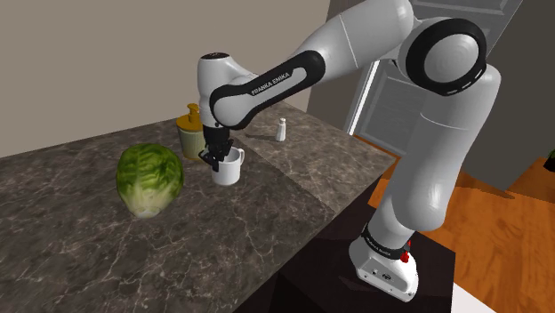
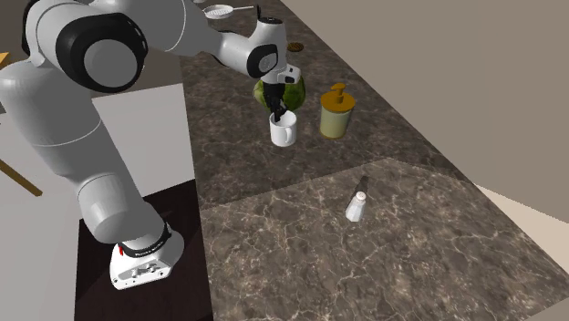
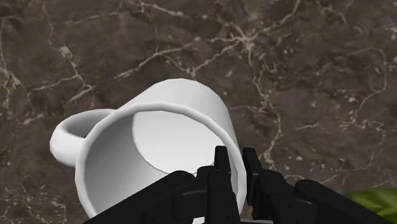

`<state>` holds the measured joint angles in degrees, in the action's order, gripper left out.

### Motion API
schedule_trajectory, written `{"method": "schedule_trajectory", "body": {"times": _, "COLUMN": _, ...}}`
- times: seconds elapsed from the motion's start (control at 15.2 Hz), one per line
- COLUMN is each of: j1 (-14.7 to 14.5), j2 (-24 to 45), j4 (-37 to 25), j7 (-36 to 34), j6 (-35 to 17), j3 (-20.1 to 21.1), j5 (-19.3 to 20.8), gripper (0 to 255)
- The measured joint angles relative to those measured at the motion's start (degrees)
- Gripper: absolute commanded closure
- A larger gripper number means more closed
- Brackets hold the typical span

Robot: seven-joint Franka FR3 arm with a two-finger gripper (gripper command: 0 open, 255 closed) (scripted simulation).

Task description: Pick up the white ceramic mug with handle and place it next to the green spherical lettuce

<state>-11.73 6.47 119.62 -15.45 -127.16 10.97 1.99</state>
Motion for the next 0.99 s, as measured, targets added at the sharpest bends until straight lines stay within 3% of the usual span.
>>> {"method": "schedule_trajectory", "body": {"times": 0.4, "j1": -0.09, "j2": 0.24, "j4": 0.41, "j7": -0.2, "j6": -0.66, "j3": 0.05, "j5": 0.08, "gripper": 255}}
{"method": "schedule_trajectory", "body": {"times": 0.46, "j1": -0.09, "j2": 0.24, "j4": 0.41, "j7": -0.2, "j6": -0.66, "j3": 0.05, "j5": 0.08, "gripper": 0}}
{"method": "schedule_trajectory", "body": {"times": 0.99, "j1": -0.02, "j2": -0.77, "j4": -0.69, "j7": 0.05, "j6": 1.34, "j3": 0.07, "j5": -0.2, "gripper": 0}}
